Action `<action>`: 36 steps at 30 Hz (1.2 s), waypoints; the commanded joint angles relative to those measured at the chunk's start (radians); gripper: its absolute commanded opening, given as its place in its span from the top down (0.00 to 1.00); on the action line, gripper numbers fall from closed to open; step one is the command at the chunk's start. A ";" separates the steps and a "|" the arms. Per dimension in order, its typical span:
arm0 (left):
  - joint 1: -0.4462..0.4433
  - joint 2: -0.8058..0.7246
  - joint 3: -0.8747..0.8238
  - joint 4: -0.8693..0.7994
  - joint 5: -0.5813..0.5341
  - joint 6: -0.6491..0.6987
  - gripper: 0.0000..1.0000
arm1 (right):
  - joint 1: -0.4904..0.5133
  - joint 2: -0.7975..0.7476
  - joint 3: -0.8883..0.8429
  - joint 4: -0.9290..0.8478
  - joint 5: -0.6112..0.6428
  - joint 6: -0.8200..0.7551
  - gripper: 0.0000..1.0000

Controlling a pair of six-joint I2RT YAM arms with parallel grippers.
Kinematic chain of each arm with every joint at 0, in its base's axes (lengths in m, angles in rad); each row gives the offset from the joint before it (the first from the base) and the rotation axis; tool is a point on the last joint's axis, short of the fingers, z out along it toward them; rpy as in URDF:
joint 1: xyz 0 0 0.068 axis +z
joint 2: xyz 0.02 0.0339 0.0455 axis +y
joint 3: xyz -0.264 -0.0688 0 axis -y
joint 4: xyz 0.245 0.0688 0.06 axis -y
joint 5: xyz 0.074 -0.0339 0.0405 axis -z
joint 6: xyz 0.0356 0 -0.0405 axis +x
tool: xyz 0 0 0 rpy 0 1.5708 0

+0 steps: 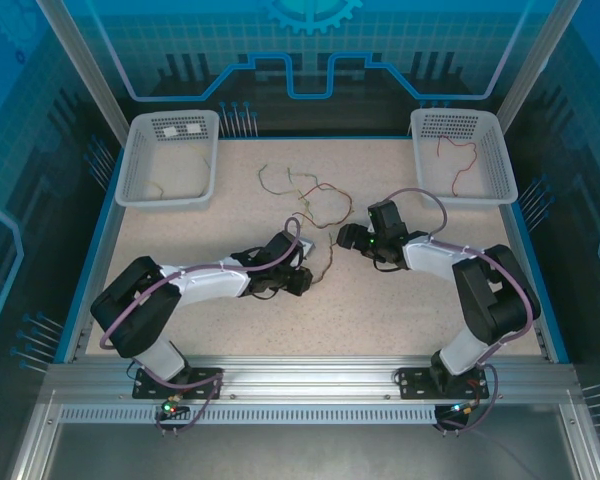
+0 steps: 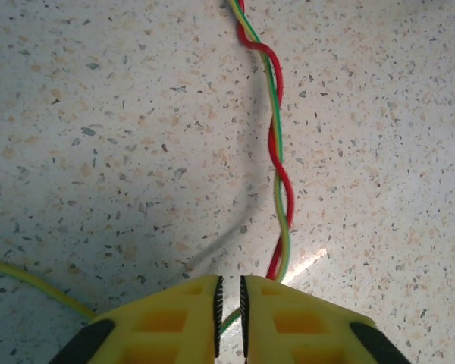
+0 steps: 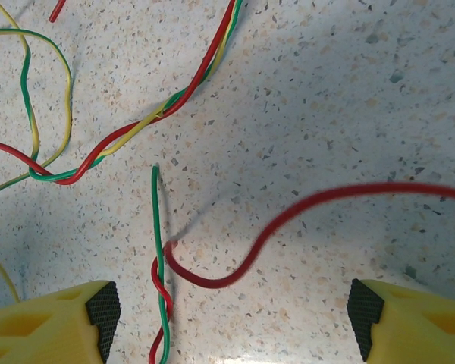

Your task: Untangle the cables

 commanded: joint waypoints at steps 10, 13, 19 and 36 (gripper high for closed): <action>-0.006 -0.121 -0.005 0.101 0.031 -0.023 1.00 | 0.003 -0.040 0.002 0.018 0.012 -0.031 0.17; -0.007 -0.170 -0.017 0.150 0.038 -0.023 1.00 | 0.005 -0.100 -0.043 0.064 0.027 -0.039 0.14; -0.004 -0.250 -0.039 0.211 0.066 -0.016 1.00 | 0.028 -0.274 -0.192 0.247 0.051 -0.089 0.13; -0.005 -0.397 0.045 0.264 -0.005 -0.024 1.00 | 0.121 -0.801 -0.342 0.425 -0.271 -0.348 0.09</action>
